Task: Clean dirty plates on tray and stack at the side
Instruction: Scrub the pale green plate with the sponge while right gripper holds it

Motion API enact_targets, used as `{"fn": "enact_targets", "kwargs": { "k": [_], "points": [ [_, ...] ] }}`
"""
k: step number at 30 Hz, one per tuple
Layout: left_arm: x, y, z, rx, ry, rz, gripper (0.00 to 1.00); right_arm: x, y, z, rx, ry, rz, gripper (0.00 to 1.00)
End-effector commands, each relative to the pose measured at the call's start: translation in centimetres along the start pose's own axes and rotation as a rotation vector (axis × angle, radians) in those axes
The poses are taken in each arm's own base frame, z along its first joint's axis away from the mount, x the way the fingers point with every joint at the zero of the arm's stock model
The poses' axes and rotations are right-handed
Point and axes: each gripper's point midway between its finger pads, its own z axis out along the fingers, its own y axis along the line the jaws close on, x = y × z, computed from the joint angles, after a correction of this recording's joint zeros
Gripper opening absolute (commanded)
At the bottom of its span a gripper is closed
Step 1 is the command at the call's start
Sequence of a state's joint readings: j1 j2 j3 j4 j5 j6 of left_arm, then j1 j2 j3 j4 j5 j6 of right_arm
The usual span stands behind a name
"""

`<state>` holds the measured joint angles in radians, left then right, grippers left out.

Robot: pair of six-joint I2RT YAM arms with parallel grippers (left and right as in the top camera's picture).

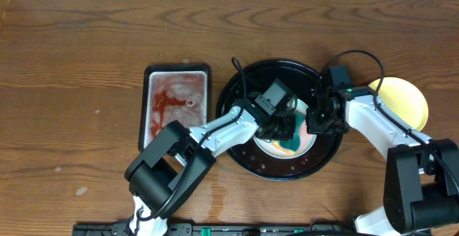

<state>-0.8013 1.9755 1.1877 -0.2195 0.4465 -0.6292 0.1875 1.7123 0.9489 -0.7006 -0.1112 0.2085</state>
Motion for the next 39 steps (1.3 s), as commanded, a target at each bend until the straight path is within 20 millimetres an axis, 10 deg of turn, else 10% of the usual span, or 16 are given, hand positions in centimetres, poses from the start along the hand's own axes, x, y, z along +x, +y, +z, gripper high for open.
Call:
{"fn": "enact_targets", "kwargs": {
  "k": [1, 8, 13, 20, 31, 39],
  "points": [
    [5.1, -1.0, 2.1, 0.074, 0.192, 0.039, 0.07, 0.2, 1.4, 0.0, -0.051, 0.011, -0.017, 0.01],
    [5.5, -0.6, 2.4, 0.032, 0.185, 0.124, 0.07, 0.3, 1.3, 0.0, -0.05, 0.012, -0.017, 0.01],
    [3.5, 5.9, 1.4, -0.274, 0.083, 0.043, 0.07, 0.4, 1.3, 0.0, -0.049, 0.019, -0.016, 0.01],
    [-0.9, 14.0, -5.0, -0.805, -0.124, 0.045, 0.07, 0.5, 1.3, 0.0, -0.048, 0.022, -0.021, 0.01],
    [-5.3, 12.9, -10.1, -1.001, -0.236, 0.152, 0.07, 0.7, 1.2, 0.0, -0.047, 0.028, -0.022, 0.01],
    [-4.6, 7.3, -11.2, -0.755, -0.163, 0.114, 0.07, 0.9, 1.2, 0.0, -0.044, 0.039, -0.02, 0.01]
  ]
}}
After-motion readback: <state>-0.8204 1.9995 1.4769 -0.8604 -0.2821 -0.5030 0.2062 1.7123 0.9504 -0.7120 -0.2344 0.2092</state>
